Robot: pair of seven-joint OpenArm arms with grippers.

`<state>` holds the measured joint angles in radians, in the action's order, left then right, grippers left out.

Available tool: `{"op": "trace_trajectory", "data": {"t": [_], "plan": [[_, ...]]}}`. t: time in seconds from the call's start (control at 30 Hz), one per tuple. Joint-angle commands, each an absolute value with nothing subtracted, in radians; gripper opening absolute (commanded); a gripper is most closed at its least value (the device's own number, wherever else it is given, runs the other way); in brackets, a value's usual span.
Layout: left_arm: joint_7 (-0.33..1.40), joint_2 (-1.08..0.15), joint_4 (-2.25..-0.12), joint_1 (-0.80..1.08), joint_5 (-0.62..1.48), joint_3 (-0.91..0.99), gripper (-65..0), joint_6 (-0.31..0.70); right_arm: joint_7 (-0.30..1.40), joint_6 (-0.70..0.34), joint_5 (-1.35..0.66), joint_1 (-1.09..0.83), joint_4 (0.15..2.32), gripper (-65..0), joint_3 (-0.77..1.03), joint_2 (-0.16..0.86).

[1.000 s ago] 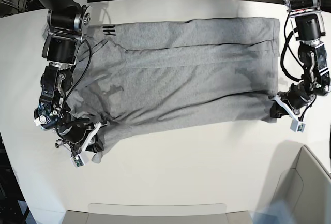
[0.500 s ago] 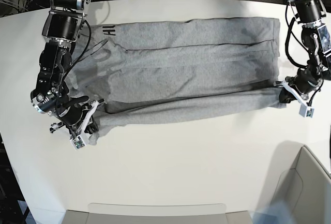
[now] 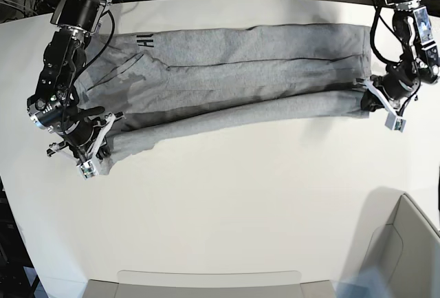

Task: Fold the T-shirt properly
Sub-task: 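Lift the hem with both grippers and fold it toward the collar fold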

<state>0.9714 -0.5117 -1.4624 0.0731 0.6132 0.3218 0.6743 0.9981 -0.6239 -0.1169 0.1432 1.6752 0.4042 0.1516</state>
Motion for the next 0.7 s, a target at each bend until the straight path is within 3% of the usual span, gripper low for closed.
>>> {"op": "trace_trajectory", "data": {"t": [0.0,0.3,0.37,0.67], "plan": [[0.955,-0.526,-1.488,0.070,0.624,0.331,-65.0,0.674,0.978,-0.627,-0.127,0.154,1.696,-65.0,0.407,0.163],[0.987,-0.518,-1.583,0.134,0.624,0.332,-65.0,0.671,0.980,-0.644,-0.127,0.096,1.767,-65.0,0.469,0.163],[1.033,-0.518,-1.596,0.131,0.624,0.334,-65.0,0.671,1.013,-0.697,-0.127,0.102,1.771,-65.0,0.493,0.163],[1.075,-0.516,-1.600,0.168,0.624,0.387,-65.0,0.676,1.109,-0.698,-0.120,0.093,1.821,-65.0,0.579,0.163]]}}
